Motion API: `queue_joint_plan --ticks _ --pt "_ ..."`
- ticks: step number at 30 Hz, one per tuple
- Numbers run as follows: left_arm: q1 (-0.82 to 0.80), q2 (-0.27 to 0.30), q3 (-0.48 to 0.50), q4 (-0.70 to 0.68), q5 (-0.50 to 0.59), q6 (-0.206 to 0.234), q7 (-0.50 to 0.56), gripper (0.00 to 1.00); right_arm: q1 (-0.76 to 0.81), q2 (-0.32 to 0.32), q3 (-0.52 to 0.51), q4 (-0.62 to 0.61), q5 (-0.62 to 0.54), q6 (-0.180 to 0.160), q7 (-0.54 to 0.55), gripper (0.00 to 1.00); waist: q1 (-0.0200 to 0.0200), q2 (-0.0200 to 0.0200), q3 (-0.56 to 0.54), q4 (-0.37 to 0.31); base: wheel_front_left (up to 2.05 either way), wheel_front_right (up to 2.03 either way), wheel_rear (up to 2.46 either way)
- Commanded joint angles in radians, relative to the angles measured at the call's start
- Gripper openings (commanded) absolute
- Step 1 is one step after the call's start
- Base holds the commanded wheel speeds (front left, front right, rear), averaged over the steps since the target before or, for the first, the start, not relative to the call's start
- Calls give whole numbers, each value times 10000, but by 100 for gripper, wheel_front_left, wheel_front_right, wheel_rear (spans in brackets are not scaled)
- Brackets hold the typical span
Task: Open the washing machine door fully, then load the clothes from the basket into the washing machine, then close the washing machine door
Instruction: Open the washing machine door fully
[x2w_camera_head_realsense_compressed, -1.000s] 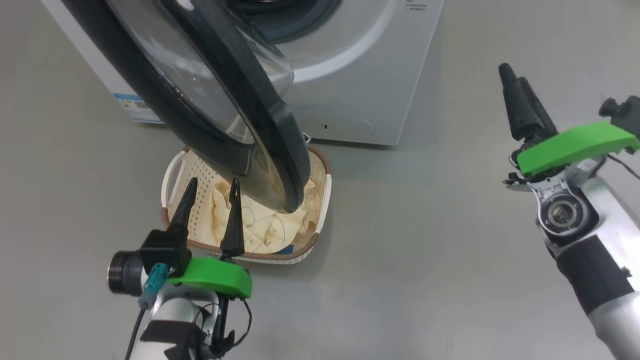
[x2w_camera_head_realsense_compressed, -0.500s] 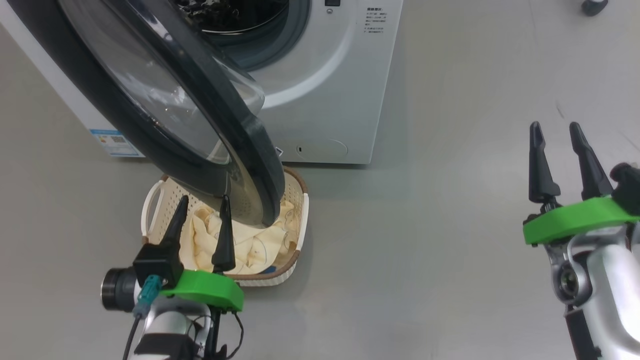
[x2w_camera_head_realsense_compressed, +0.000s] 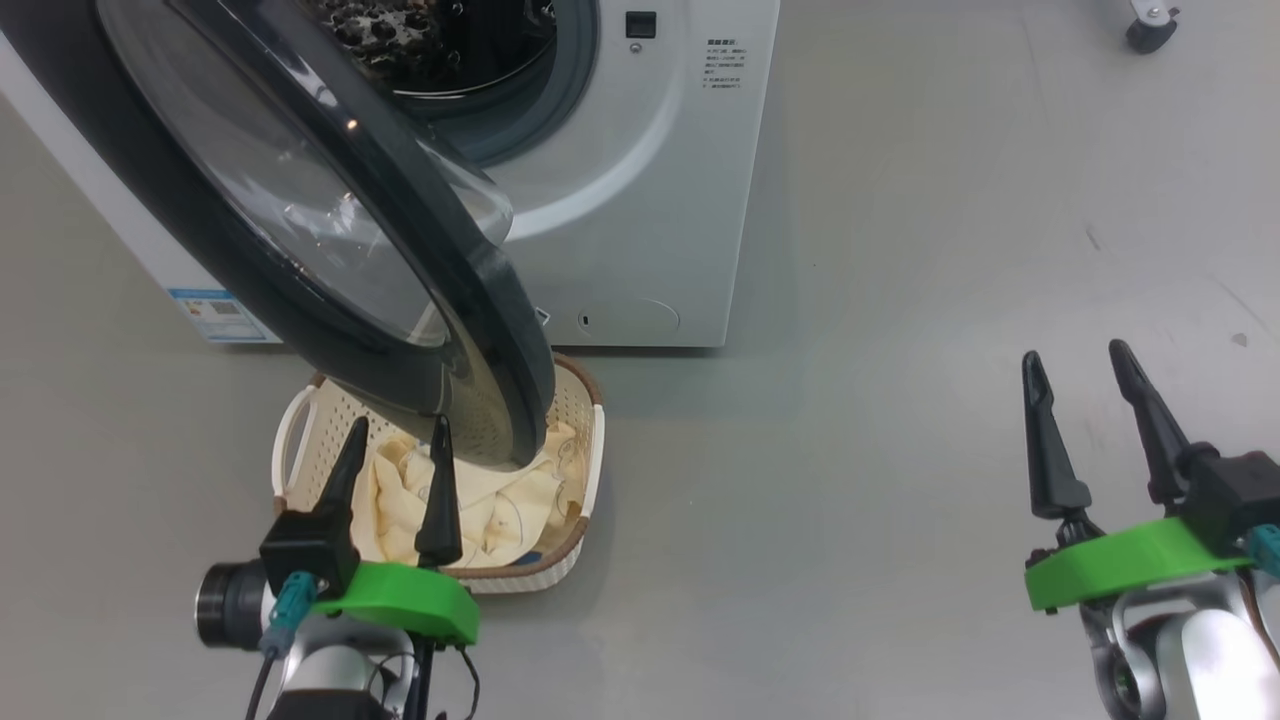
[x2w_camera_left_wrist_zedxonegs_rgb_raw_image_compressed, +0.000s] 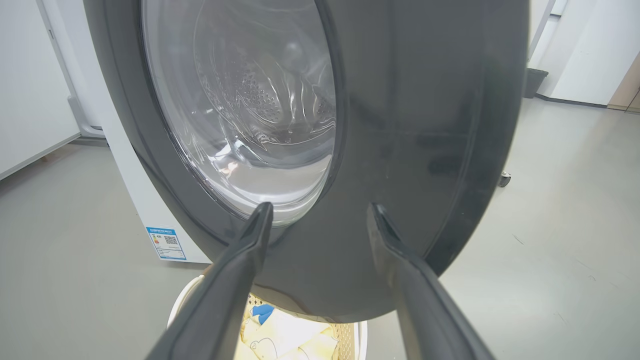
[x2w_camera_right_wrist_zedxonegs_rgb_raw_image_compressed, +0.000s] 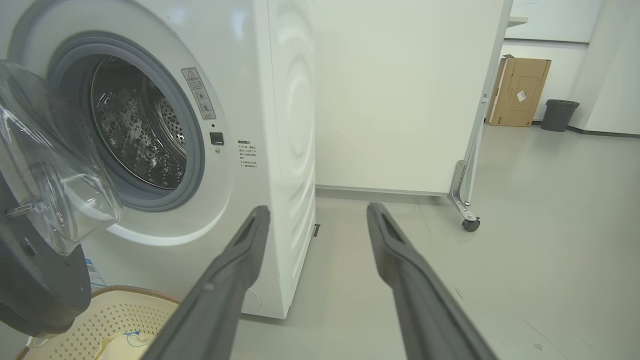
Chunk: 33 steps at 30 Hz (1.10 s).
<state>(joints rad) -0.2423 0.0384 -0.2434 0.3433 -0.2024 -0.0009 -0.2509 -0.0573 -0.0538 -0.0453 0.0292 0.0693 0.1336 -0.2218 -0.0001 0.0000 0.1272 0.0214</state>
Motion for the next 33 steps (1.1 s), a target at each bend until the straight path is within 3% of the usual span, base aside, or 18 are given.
queue_joint_plan --ticks 1,12,33 --pt "-181 158 375 -296 100 -52 -109 100 -105 -9 149 -512 -101 -29 69 100 1 0 -6 -16 0 0 0" --pt "-51 152 455 -328 106 -40 -109 100 725 33 62 -1010 123 -29 220 100 1 0 -72 -134 0 0 0" --pt "-129 138 511 -306 6 1 -109 100 828 35 78 -1013 199 -29 268 100 1 0 -64 -169 0 0 0"
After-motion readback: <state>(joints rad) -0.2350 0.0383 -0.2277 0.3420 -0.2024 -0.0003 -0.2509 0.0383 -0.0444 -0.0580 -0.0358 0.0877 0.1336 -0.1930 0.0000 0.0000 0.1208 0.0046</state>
